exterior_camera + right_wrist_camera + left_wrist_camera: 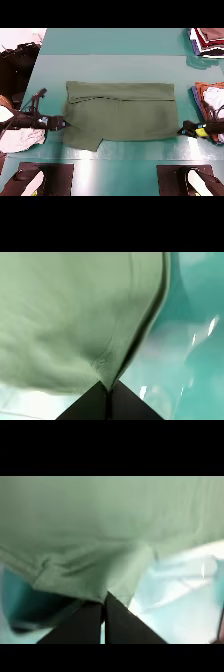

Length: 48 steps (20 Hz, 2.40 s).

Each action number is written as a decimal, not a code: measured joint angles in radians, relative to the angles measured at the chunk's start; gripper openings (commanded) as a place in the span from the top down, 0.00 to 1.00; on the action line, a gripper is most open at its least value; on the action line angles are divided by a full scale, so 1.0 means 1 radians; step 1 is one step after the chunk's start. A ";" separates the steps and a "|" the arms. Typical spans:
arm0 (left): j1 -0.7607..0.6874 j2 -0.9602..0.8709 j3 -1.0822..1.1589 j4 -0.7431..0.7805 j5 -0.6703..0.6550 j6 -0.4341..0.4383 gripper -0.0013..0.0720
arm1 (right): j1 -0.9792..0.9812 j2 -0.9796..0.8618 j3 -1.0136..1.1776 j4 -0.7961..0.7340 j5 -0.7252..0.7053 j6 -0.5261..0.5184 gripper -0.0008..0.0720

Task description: Fold the shirts.

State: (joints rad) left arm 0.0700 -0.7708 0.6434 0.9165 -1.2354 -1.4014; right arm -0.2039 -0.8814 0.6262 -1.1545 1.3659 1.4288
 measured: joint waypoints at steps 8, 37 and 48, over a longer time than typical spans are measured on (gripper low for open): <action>0.000 -0.281 0.251 0.006 0.204 0.005 0.95 | 0.020 -0.290 0.419 0.014 -0.031 0.006 0.97; -0.311 -0.785 0.666 -0.209 0.426 0.095 0.95 | -0.034 -1.053 1.022 0.220 0.138 -0.116 0.40; -0.482 -1.030 0.860 -0.179 0.472 0.003 0.95 | 0.058 -0.958 1.021 0.450 0.124 -0.229 0.97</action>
State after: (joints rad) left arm -0.4118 -1.8008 1.5036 0.7376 -0.7631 -1.3983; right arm -0.1463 -1.8397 1.6470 -0.7048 1.4899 1.1995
